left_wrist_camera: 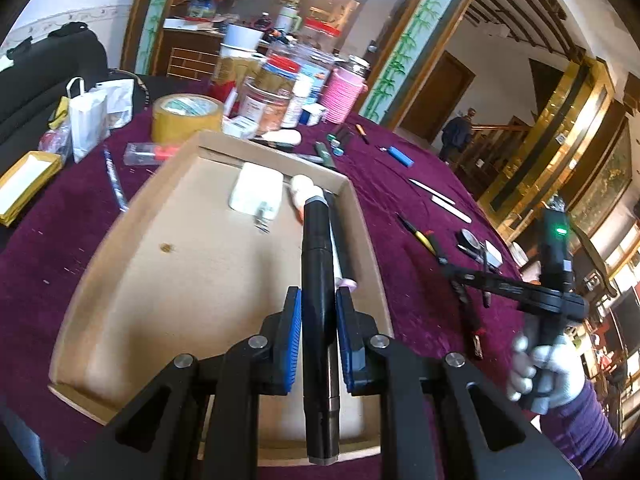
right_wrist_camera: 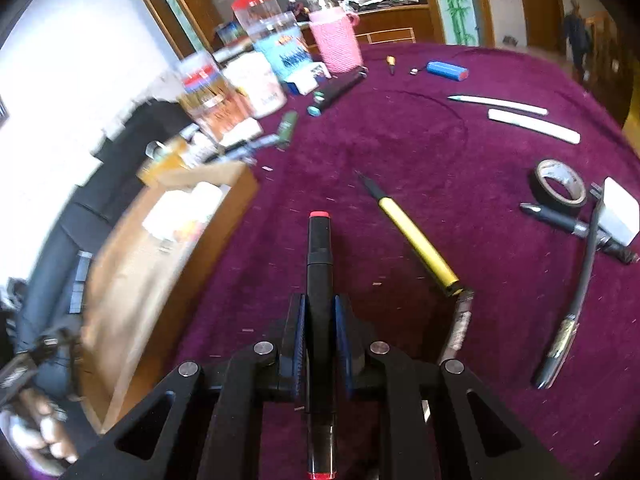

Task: Organize rigid objects
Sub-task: 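Carry the black marker toward the box with the left tool while the right tool grasps another black marker, then lower the marker into the box and open the left tool while the right drops its marker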

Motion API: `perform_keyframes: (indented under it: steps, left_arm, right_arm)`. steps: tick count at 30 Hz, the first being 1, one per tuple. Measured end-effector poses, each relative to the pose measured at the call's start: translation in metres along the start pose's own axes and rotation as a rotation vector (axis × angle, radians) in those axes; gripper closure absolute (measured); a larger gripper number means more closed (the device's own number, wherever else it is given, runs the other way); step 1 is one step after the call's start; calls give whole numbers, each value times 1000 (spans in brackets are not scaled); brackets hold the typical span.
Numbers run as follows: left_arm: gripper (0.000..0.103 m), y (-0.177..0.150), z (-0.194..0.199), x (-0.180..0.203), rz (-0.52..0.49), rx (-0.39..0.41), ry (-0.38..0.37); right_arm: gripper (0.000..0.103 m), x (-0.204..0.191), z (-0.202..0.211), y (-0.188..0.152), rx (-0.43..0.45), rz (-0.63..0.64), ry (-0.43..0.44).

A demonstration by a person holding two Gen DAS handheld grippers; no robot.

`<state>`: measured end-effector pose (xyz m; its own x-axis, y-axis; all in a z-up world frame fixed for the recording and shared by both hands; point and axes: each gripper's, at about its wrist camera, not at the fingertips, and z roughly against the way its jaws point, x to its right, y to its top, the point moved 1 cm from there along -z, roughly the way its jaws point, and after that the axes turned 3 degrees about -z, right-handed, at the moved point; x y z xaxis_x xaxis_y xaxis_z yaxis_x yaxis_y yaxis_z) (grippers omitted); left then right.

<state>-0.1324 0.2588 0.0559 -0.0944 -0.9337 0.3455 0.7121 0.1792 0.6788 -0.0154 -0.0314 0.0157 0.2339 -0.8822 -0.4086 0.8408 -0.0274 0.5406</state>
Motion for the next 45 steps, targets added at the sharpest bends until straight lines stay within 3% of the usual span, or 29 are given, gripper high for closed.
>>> perform_keyframes:
  steps: [7, 11, 14, 23, 29, 30, 32, 34, 38, 45]
  left_arm:
    - [87, 37, -5, -26, -22, -36, 105]
    - [87, 63, -25, -33, -52, -82, 137]
    - [87, 78, -49, -42, -59, -131, 155]
    - [87, 89, -111, -72, -24, -252, 204]
    - [86, 90, -109, -72, -25, -235, 198]
    - [84, 90, -106, -71, -26, -229, 198]
    - [65, 91, -98, -71, -14, -211, 194]
    - [54, 91, -90, -71, -1, -189, 183]
    - [36, 91, -70, -65, 11, -145, 159]
    - [31, 83, -42, -51, 39, -95, 122]
  right_arm:
    - [87, -39, 6, 16, -27, -53, 216]
    - [87, -78, -19, 26, -100, -78, 317]
    - [86, -106, -43, 31, -150, -87, 339]
    - [86, -144, -117, 36, -236, -133, 243]
    - [86, -156, -136, 39, -226, -88, 175]
    - [86, -157, -139, 40, -223, -79, 162]
    - [85, -159, -141, 41, -216, -61, 138]
    - [85, -159, -142, 41, -203, -51, 114]
    - [71, -163, -139, 41, -181, -32, 99]
    - [47, -161, -92, 38, -67, 65, 95]
